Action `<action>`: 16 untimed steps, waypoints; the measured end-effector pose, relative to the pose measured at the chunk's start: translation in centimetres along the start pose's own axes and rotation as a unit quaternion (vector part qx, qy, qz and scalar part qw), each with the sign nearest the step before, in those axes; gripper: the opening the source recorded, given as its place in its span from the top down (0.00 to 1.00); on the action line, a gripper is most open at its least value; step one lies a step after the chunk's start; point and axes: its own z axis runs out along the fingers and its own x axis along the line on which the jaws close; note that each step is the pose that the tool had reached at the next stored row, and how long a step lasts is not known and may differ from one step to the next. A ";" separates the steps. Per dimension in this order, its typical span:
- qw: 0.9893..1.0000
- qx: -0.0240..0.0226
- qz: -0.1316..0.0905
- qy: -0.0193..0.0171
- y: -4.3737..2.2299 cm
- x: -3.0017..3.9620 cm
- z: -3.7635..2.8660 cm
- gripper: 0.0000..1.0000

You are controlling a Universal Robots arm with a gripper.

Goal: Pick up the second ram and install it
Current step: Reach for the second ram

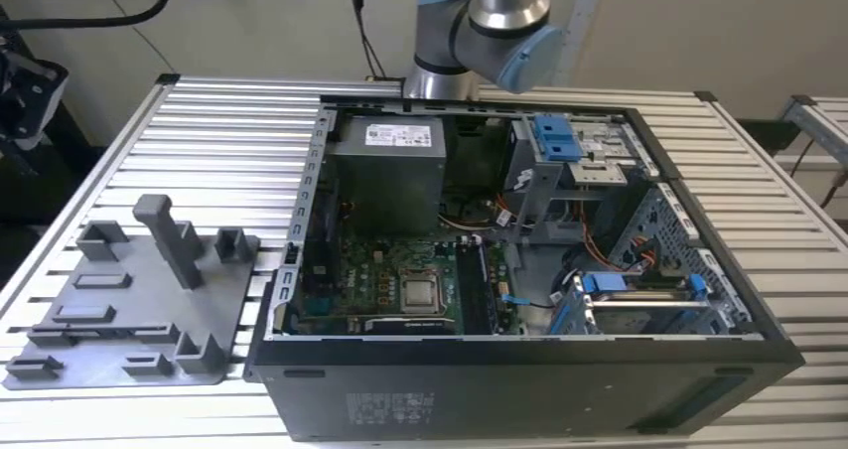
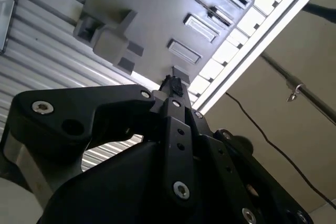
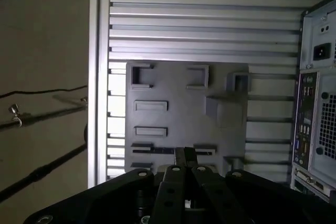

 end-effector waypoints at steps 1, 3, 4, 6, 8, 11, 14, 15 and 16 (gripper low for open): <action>1.000 0.000 0.000 0.000 -0.24 0.01 -0.01 0.89; 1.000 0.000 0.000 0.000 -0.74 0.04 -0.02 0.89; 1.000 0.000 0.000 0.000 -0.99 0.06 -0.04 0.89; 1.000 0.000 0.000 0.000 -1.49 0.09 -0.05 0.89; 1.000 0.000 0.000 0.000 -1.88 0.11 -0.06 0.89; 1.000 0.000 0.000 0.000 -2.20 0.14 -0.07 0.89; 1.000 0.000 0.000 0.000 -2.20 0.14 -0.07 0.89; 1.000 0.000 0.000 0.000 -2.21 0.14 -0.08 0.89; 1.000 0.000 0.000 0.000 -2.22 0.13 -0.07 0.89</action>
